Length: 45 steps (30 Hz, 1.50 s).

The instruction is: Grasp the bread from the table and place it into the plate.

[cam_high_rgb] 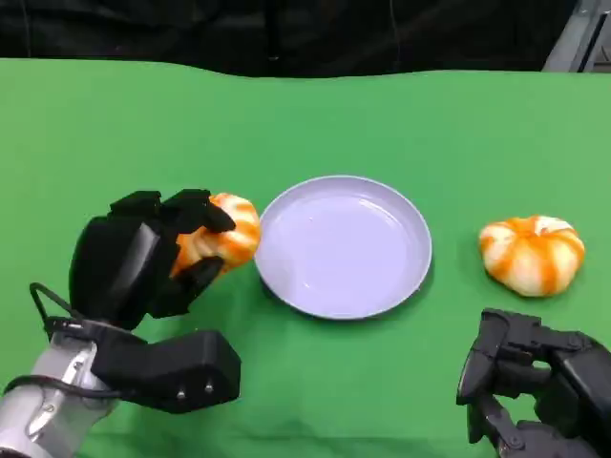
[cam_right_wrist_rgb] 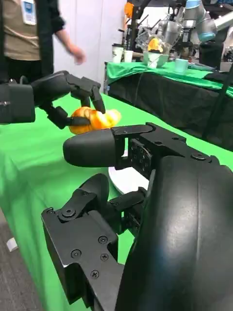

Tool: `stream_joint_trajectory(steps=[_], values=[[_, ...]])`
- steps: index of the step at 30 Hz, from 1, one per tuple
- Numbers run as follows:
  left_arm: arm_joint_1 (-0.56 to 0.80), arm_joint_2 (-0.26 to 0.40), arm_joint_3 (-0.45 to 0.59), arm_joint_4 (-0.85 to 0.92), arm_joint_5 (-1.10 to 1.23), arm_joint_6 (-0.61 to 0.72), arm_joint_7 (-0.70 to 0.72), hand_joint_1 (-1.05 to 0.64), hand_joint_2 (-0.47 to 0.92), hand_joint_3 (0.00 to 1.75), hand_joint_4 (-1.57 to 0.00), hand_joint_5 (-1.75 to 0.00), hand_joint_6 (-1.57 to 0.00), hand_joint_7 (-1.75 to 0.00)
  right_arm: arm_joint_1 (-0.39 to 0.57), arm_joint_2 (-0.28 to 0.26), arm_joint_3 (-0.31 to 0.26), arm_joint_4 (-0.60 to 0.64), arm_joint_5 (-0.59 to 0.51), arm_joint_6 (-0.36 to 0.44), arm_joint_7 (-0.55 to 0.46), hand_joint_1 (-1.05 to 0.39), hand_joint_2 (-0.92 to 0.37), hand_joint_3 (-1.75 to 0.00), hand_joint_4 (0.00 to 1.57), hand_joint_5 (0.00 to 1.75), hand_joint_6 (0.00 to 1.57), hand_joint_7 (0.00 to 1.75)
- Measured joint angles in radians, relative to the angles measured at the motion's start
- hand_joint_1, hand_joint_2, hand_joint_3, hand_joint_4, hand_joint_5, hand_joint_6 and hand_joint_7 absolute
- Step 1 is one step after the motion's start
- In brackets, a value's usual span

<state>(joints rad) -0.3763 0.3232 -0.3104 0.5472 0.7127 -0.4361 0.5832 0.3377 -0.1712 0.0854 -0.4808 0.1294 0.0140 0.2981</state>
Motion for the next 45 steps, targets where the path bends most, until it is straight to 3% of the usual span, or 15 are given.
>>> stream_joint_trajectory(steps=[6, 12, 20, 24, 28, 32, 36, 42, 45], values=[[0.001, 0.000, 0.009, -0.097, -0.006, -0.001, -0.030, -0.09, 0.45, 1.23, -0.93, -1.62, -1.02, -1.12, 0.000, 0.000, 0.000, 0.000, 0.001, 0.000, 0.005, -0.02, -0.67, -1.04, 0.73, 1.75, 0.72, 1.48], [0.002, 0.000, 0.009, -0.136, -0.004, 0.000, -0.030, -0.06, 0.41, 1.28, -0.86, -1.74, -0.92, -1.32, 0.000, 0.000, 0.000, 0.000, 0.001, 0.000, 0.005, -0.02, -0.66, -1.04, 0.74, 1.75, 0.73, 1.48], [0.002, -0.020, 0.004, -0.169, -0.005, -0.006, -0.054, -0.09, 0.44, 1.21, -0.86, -1.66, -0.92, -1.26, -0.001, 0.000, 0.000, 0.000, 0.001, 0.000, 0.005, -0.01, -0.66, -1.05, 0.74, 1.75, 0.73, 1.49], [-0.005, -0.047, -0.016, -0.175, 0.000, 0.014, -0.106, -0.04, 0.50, 1.08, -0.91, -1.51, -1.01, -0.97, 0.000, 0.000, 0.000, 0.000, 0.002, 0.000, 0.005, 0.00, -0.66, -1.06, 0.75, 1.75, 0.73, 1.49], [-0.057, -0.073, -0.045, -0.146, -0.006, 0.020, -0.197, -0.02, 0.62, 0.82, -0.84, -1.53, -1.01, -0.87, 0.000, 0.000, 0.001, 0.000, 0.000, -0.001, 0.005, -0.01, -0.65, -1.06, 0.74, 1.75, 0.73, 1.49], [-0.143, -0.088, -0.067, -0.057, -0.028, 0.008, -0.286, -0.03, 0.72, 0.63, -0.82, -1.53, -1.00, -0.90, 0.003, 0.000, 0.002, -0.003, -0.001, 0.001, 0.003, -0.01, -0.65, -1.05, 0.74, 1.75, 0.73, 1.49], [-0.212, -0.121, -0.097, 0.066, -0.039, -0.001, -0.335, -0.03, 0.88, 0.31, -0.89, -1.34, -1.07, -0.70, 0.005, 0.000, 0.005, -0.005, -0.004, 0.000, 0.001, -0.01, -0.65, -1.05, 0.74, 1.75, 0.73, 1.49], [-0.304, -0.156, -0.135, 0.242, -0.027, -0.007, -0.321, -0.06, 0.92, 0.28, -0.92, -1.15, -1.15, -0.42, 0.010, 0.005, 0.018, -0.008, -0.007, -0.005, -0.003, -0.01, -0.64, -1.06, 0.74, 1.75, 0.74, 1.48], [-0.340, -0.172, -0.151, 0.312, -0.017, -0.021, -0.278, -0.08, 0.92, 0.31, -0.92, -1.13, -1.17, -0.39, 0.011, 0.011, 0.028, -0.010, -0.008, -0.014, -0.006, -0.03, -0.62, -1.09, 0.76, 1.75, 0.75, 1.49]])
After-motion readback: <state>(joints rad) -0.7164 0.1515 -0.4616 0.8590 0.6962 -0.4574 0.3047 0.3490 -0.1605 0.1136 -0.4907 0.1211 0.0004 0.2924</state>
